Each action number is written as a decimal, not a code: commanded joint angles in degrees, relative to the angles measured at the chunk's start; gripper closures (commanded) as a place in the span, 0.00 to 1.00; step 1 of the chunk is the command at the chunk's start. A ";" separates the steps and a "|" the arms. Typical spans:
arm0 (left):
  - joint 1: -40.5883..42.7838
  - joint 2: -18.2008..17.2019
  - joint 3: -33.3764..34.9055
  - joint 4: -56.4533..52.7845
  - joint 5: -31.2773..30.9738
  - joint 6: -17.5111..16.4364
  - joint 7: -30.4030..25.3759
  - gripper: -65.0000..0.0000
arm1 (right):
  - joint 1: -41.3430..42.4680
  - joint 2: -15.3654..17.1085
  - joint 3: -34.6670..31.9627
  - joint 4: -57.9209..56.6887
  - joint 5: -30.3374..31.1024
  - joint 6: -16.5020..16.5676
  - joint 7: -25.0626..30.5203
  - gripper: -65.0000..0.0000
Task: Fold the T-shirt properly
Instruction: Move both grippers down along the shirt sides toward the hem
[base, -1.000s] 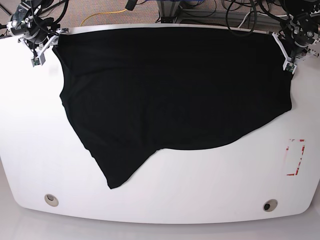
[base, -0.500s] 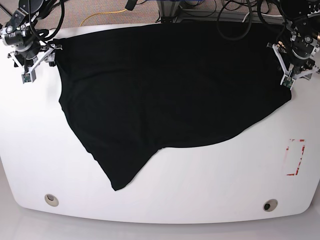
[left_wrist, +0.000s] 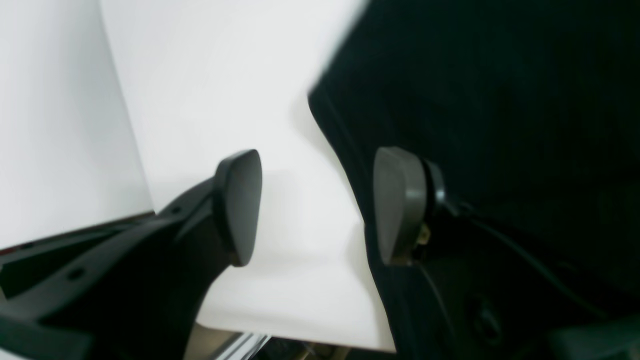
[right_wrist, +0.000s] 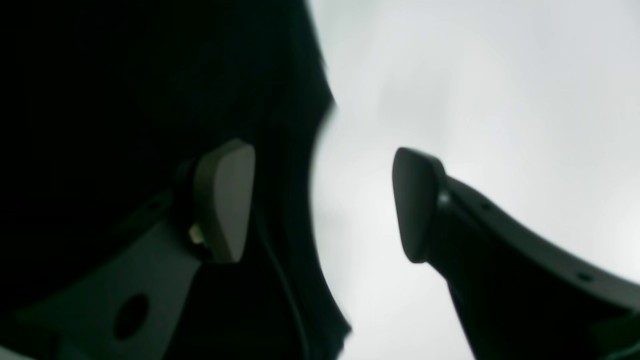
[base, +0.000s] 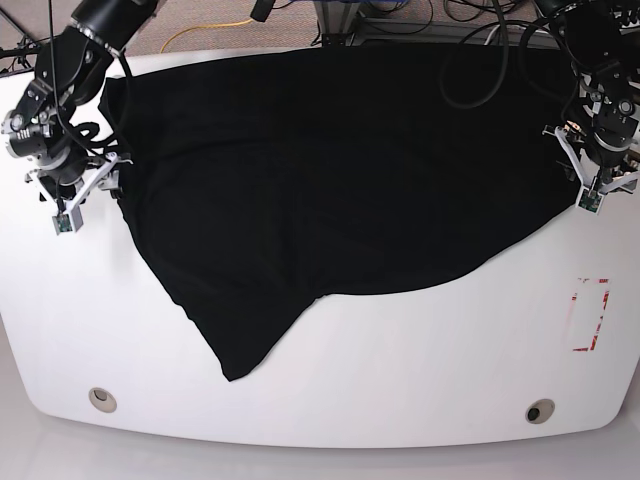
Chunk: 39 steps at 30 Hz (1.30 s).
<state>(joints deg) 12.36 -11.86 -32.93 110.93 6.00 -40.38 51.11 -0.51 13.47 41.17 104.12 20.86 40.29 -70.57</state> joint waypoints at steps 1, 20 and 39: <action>-2.12 -0.76 -0.26 0.58 -0.07 0.38 -0.43 0.49 | 5.04 1.25 -2.09 -4.91 -1.13 -0.29 0.72 0.36; -5.63 -0.49 -0.61 0.58 -0.07 0.38 -0.69 0.49 | 34.49 3.18 -15.89 -53.08 -18.44 -0.29 30.17 0.36; -19.35 0.65 -5.80 -15.59 -0.15 0.38 -0.69 0.38 | 36.60 1.60 -22.22 -70.58 -21.79 -0.29 46.96 0.36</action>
<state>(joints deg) -5.02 -10.24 -37.91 96.92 6.48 -40.34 51.37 34.57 15.20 19.40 32.97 -0.93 39.42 -22.94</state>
